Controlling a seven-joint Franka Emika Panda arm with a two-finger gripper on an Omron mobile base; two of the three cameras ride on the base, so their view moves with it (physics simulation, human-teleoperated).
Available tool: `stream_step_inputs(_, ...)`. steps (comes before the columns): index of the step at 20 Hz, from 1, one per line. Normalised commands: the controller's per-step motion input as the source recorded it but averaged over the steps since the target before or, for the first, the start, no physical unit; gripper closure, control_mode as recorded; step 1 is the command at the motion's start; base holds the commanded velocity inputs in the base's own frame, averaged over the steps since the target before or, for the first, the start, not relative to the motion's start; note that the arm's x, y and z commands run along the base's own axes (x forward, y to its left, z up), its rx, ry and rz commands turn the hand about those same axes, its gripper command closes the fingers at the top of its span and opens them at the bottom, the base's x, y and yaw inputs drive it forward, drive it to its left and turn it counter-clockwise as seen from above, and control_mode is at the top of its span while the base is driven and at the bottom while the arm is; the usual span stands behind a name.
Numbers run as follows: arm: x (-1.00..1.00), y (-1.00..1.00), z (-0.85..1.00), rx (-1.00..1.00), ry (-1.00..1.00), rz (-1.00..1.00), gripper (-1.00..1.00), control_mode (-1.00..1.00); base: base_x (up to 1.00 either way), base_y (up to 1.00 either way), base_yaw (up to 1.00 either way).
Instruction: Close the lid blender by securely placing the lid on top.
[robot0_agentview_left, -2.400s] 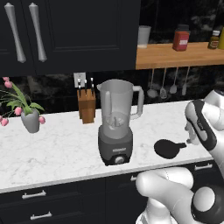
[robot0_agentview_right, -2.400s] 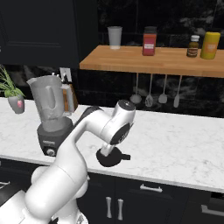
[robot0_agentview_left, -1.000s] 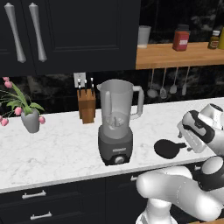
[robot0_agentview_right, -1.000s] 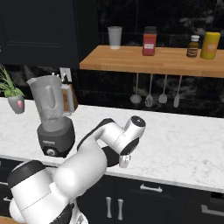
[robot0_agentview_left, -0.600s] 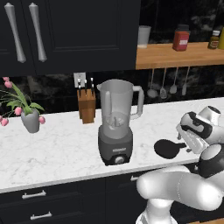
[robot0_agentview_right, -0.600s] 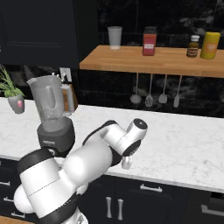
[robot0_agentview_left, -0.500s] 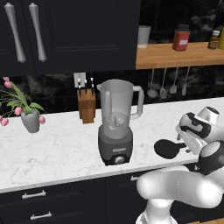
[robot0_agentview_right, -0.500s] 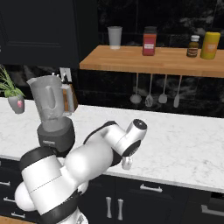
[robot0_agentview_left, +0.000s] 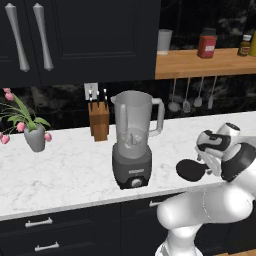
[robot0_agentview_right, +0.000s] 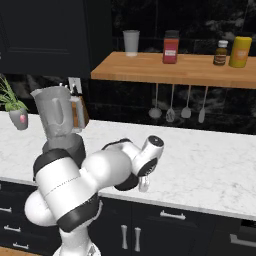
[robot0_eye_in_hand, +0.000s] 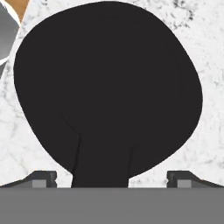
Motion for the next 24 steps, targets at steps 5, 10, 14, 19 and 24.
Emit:
stream_step_inputs(5, 0.22, 0.00, -0.29, -0.01, 0.06, 0.00, -1.00, -1.00, 0.00, 0.00, 0.00)
stream_step_inputs(10, -0.04, 0.05, -0.64, -0.09, 0.04, 0.00, 1.00, -1.00, 0.00, 0.00, 0.00)
stream_step_inputs(14, -0.19, 0.04, -0.40, -0.06, 0.02, 0.00, 1.00, -1.00, 0.00, 0.00, 0.00)
stream_step_inputs(19, -0.20, 0.00, -0.09, 0.00, -0.01, 0.00, 1.00, -1.00, 0.00, 0.00, 0.00)
stream_step_inputs(24, -0.43, 0.00, 0.19, 0.01, -0.13, 0.00, 1.00, -1.00, 0.00, 0.00, 0.00)
